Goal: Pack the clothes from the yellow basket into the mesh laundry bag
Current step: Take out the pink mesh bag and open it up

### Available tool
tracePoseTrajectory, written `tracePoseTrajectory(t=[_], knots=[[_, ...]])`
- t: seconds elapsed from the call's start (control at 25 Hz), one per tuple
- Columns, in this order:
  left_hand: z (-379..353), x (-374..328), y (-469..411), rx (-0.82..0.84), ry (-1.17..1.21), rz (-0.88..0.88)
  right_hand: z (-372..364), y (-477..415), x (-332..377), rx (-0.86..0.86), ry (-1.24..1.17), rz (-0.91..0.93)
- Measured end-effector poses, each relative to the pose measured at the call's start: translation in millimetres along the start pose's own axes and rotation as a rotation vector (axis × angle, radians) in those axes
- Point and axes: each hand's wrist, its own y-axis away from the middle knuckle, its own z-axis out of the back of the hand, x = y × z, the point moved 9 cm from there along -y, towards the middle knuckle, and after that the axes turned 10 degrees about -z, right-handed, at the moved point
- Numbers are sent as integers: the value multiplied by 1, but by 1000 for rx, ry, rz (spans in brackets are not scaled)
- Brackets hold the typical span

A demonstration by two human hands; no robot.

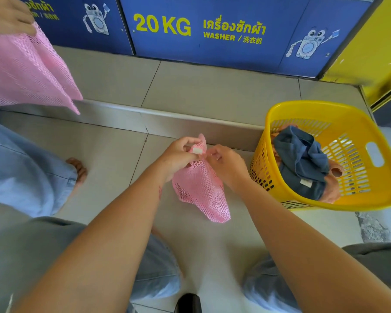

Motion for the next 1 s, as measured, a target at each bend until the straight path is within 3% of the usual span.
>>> tracePoseTrajectory(t=[0.28, 0.48, 0.76, 0.88, 1.0], knots=[[9, -1, 1, -20, -39, -6, 3, 4, 14, -21, 0, 72], [26, -26, 6, -93, -366, -205, 7, 3, 7, -9, 16, -12], [107, -26, 37, -480, -730, -209, 40, 2, -16, -161, 118, -151], [107, -12, 47, -454, -948, -137, 36, 1, 2, -153, 55, -16], [74, -20, 45, -328, -1020, -320, 28, 8, 22, -126, 24, 108]])
